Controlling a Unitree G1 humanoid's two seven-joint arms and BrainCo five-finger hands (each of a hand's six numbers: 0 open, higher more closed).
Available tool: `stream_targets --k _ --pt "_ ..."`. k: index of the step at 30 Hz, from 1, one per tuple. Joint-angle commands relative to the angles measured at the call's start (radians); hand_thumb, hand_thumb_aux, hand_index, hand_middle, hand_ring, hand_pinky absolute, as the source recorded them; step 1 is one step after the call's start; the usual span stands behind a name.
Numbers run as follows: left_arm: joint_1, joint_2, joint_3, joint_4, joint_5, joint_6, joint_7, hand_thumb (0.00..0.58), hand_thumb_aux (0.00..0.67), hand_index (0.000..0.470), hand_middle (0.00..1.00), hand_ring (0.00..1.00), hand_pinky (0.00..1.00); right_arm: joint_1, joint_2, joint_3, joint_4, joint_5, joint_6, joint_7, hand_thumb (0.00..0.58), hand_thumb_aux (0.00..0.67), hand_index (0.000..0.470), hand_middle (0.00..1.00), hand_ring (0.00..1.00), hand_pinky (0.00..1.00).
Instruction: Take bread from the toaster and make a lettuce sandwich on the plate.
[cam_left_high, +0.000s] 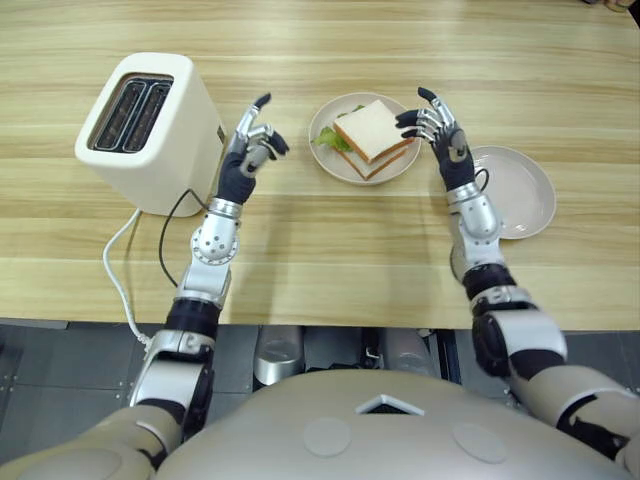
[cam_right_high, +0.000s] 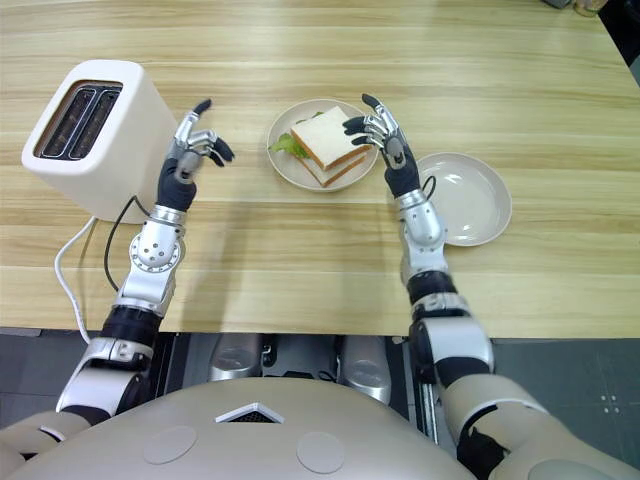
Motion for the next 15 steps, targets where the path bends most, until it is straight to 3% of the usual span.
stream_targets --k 1,4,11,15 --pt "0.057 -0.079 0.017 -0.15 -0.105 0.129 -0.01 0.0 0.0 0.0 0.0 0.0 0.0 0.076 0.047 -0.061 -0.228 0.104 0.111 -0.061 0.0 0.0 0.0 0.0 0.0 0.0" --pt "0.07 -0.116 0.028 -0.162 -0.077 0.128 0.012 0.0 0.0 0.0 0.0 0.0 0.0 0.121 0.087 -0.059 -0.302 0.073 0.12 -0.102 0.0 0.0 0.0 0.0 0.0 0.0" --pt "0.112 -0.124 0.035 -0.122 0.039 0.056 0.043 0.0 0.0 0.0 0.0 0.0 0.0 0.164 0.103 -0.023 -0.349 -0.134 -0.003 -0.16 0.0 0.0 0.0 0.0 0.0 0.0" --pt "0.107 -0.12 0.049 -0.094 0.082 0.035 0.062 0.0 0.0 0.0 0.0 0.0 0.0 0.17 0.107 -0.011 -0.35 -0.129 0.015 -0.163 0.0 0.0 0.0 0.0 0.0 0.0"
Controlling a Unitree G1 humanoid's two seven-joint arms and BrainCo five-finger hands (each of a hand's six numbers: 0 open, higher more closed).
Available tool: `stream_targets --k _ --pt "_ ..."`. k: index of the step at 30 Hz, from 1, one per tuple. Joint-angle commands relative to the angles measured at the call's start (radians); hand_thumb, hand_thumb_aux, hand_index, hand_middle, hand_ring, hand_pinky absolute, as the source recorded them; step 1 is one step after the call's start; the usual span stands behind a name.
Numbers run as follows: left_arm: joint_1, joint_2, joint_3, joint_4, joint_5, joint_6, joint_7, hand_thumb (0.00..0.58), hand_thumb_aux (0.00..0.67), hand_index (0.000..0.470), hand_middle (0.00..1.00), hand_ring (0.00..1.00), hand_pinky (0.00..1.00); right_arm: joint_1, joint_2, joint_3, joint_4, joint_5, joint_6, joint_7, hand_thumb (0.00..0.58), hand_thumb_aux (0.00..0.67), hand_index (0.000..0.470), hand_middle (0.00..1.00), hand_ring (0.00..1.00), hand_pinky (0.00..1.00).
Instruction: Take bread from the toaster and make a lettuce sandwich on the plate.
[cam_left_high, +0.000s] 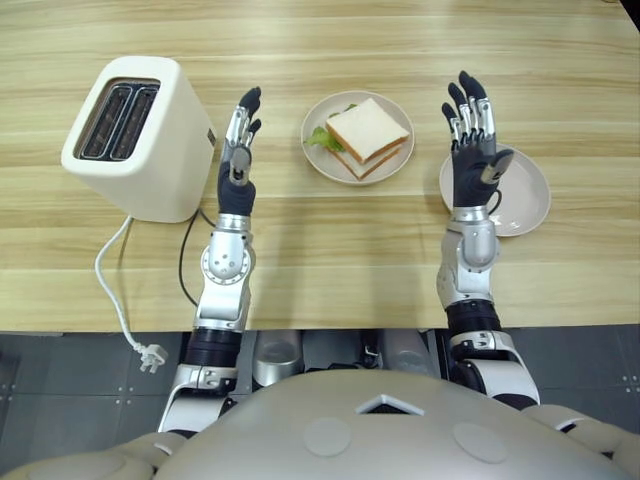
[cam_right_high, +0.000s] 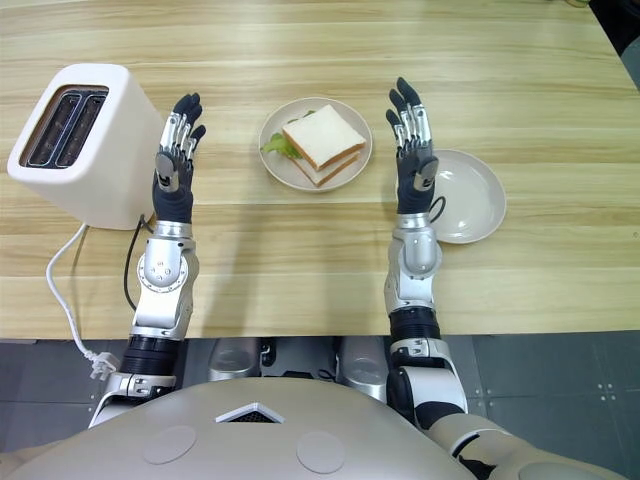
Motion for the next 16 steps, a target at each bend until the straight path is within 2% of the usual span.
stream_targets --k 1,9,16 --pt "0.004 0.0 0.016 0.023 0.049 -0.015 0.023 0.0 0.0 0.0 0.0 0.0 0.0 0.006 0.003 0.006 -0.017 0.002 0.016 -0.007 0.0 0.0 0.0 0.0 0.0 0.0" --pt "0.015 0.002 0.002 0.021 0.099 -0.055 0.024 0.0 0.0 0.0 0.0 0.0 0.0 0.002 0.001 -0.021 -0.032 0.066 0.079 -0.02 0.0 0.0 0.0 0.0 0.0 0.0" --pt "0.021 -0.007 0.028 0.006 0.087 -0.064 0.046 0.0 0.0 0.0 0.0 0.0 0.0 0.003 0.005 -0.009 -0.039 0.062 0.078 -0.01 0.0 0.0 0.0 0.0 0.0 0.0"
